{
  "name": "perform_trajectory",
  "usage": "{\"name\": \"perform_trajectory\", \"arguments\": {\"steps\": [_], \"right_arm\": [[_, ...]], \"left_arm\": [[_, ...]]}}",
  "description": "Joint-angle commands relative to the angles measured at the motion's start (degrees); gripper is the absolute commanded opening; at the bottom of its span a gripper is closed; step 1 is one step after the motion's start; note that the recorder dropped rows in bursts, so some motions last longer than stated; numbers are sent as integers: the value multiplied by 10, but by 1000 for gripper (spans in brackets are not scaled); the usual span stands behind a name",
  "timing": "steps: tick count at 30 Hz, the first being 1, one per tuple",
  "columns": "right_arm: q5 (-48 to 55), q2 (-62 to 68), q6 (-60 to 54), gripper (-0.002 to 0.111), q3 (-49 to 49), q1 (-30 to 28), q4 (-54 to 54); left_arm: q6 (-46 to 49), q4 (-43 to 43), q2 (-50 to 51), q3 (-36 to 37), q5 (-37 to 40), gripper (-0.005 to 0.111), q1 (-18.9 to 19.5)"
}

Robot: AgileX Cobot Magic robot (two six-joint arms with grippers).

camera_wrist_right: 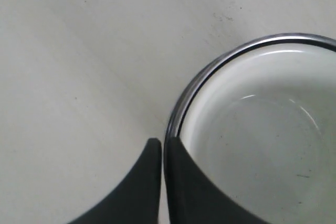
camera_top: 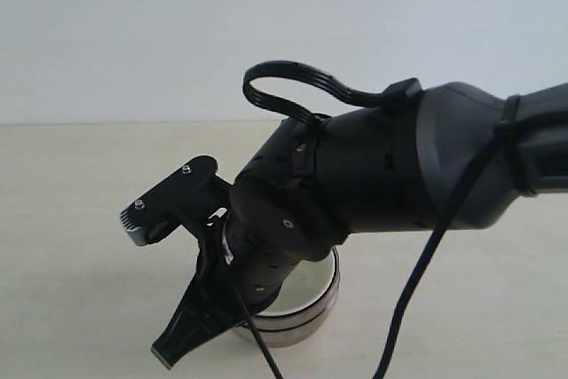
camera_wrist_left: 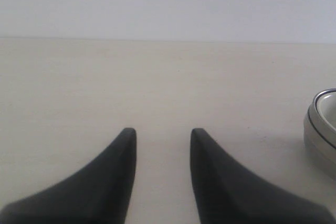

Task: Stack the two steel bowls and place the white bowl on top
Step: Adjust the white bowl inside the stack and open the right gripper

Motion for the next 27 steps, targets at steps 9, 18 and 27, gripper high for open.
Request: {"name": "perform_trajectory", "arguments": {"steps": [9, 18, 27], "right_arm": [[55, -21, 7, 0, 0, 0, -35], [58, -21, 16, 0, 0, 0, -37], [58, -4, 22, 0, 0, 0, -44]], "left_arm": [[2, -1, -2, 2, 0, 32, 2], [2, -1, -2, 2, 0, 32, 2], [2, -1, -2, 2, 0, 32, 2]]}}
